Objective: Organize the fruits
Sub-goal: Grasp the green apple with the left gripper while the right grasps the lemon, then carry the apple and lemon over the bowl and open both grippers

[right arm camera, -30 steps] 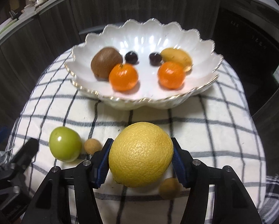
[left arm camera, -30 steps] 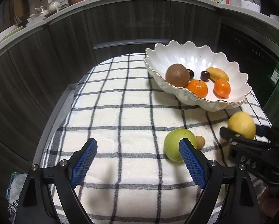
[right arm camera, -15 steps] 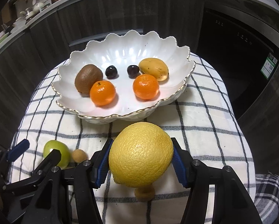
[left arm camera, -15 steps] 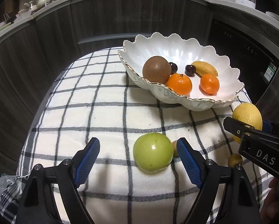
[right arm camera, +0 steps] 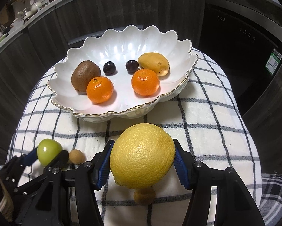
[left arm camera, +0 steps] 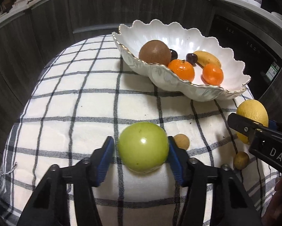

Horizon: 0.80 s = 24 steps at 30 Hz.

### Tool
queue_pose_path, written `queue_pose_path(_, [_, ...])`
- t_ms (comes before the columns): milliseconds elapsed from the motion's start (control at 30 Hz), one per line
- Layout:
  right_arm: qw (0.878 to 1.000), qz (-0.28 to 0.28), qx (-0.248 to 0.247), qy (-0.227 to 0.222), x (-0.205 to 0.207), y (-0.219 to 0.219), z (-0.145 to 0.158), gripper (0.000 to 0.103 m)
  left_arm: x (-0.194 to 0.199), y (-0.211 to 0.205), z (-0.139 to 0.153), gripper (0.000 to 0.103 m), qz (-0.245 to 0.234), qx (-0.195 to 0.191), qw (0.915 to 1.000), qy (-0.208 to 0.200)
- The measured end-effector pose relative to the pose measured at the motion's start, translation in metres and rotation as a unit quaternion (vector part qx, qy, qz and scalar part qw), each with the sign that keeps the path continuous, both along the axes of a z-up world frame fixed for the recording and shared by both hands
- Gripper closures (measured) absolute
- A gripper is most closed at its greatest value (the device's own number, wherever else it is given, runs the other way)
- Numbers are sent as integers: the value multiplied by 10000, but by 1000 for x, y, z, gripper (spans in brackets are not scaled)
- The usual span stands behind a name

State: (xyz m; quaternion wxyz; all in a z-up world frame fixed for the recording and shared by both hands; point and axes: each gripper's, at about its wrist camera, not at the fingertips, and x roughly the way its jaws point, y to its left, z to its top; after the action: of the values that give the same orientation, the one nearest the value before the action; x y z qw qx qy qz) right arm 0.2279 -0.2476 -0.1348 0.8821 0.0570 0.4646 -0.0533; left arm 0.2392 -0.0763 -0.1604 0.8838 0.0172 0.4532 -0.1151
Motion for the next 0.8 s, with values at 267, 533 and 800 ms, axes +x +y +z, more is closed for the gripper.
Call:
queue_pose_path(267, [10000, -8, 7, -40, -1, -1, 3, 44, -3, 1, 7, 55, -14, -28, 10000, -77])
queue_pose_path(533, [9998, -18, -10, -191, -4, -2, 17, 44, -5, 2, 26, 55, 10, -6, 9997, -255])
queue_pose_path(800, [9991, 16, -24, -427, -7, -1, 40, 44, -3, 2, 54, 55, 76, -10, 9988, -490])
